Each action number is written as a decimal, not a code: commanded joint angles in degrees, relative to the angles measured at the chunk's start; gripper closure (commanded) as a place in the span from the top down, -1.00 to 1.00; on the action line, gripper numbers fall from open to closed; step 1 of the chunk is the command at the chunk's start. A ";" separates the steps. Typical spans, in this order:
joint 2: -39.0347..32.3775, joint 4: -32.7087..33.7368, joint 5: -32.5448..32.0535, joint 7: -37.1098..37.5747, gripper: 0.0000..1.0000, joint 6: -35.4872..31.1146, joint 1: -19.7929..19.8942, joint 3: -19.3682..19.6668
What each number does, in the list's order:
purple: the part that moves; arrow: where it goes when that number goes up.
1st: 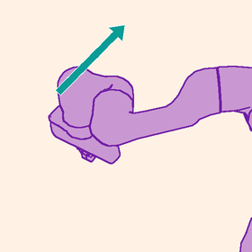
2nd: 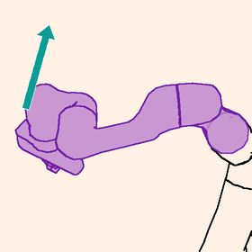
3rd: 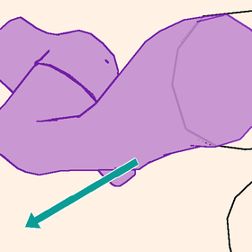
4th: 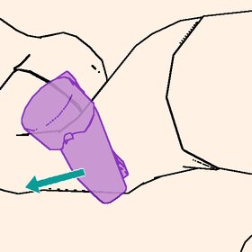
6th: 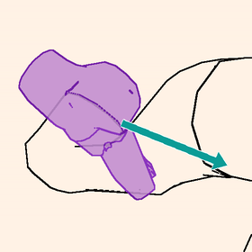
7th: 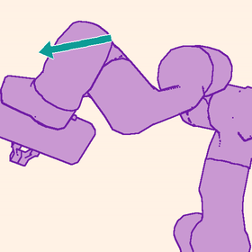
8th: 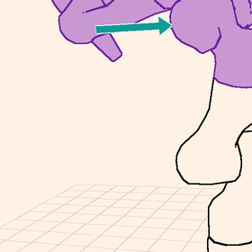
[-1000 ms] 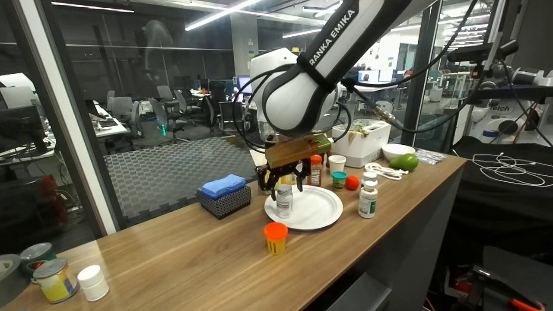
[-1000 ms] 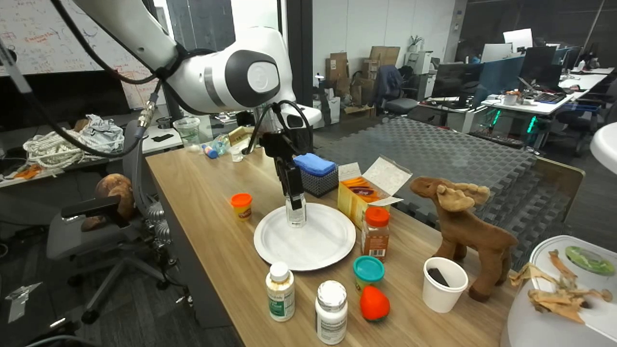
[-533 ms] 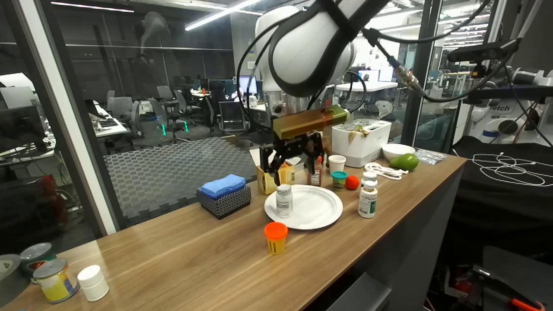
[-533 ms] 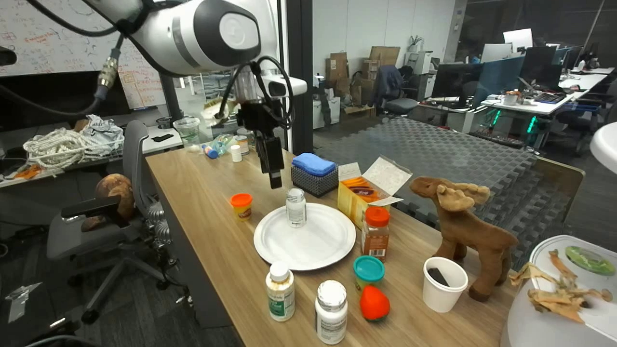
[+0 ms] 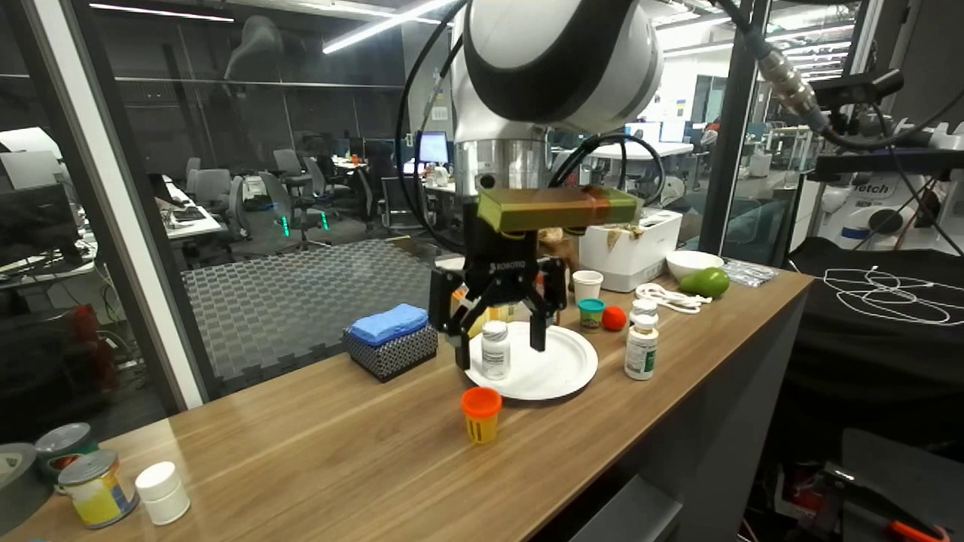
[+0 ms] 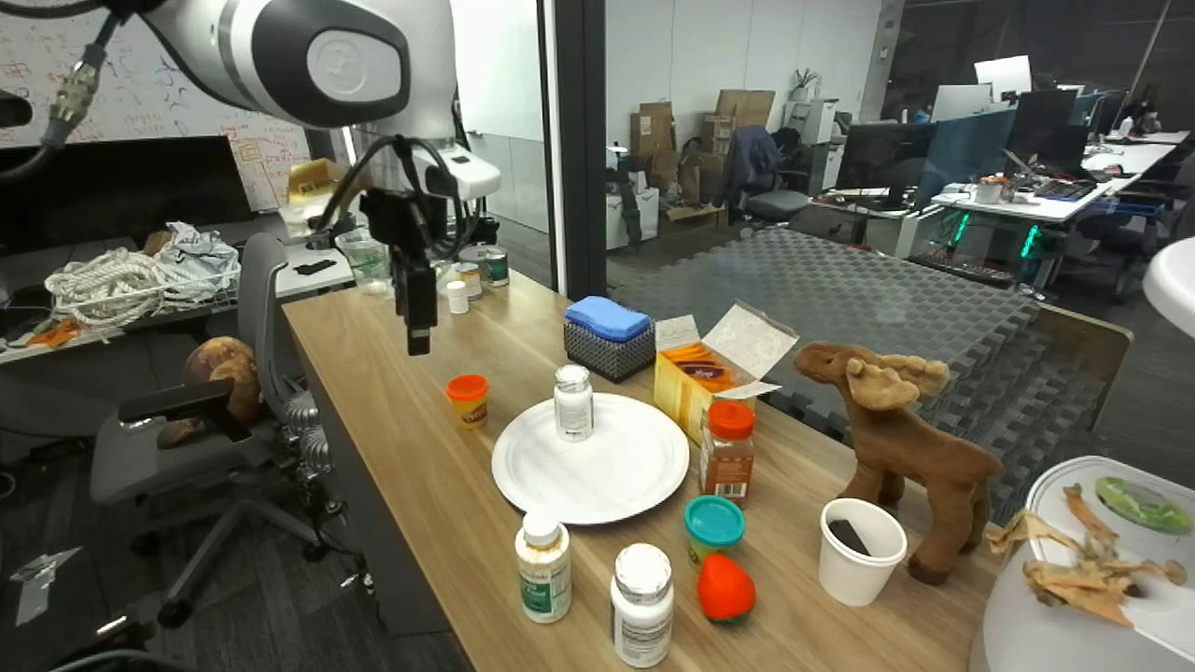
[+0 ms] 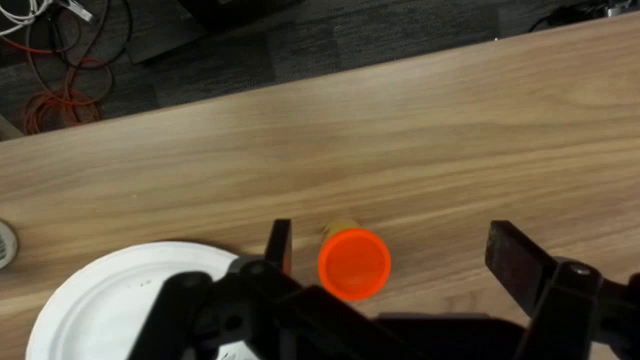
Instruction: Put the bottles and the red object on the plate
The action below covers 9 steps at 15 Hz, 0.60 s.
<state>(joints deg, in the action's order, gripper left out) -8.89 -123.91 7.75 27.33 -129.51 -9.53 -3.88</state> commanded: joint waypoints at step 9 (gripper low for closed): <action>-4.83 -8.27 -18.18 13.97 1.00 -16.09 -6.42 0.12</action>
<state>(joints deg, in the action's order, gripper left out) -12.70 -133.13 -5.01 36.73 -143.65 -14.37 -5.54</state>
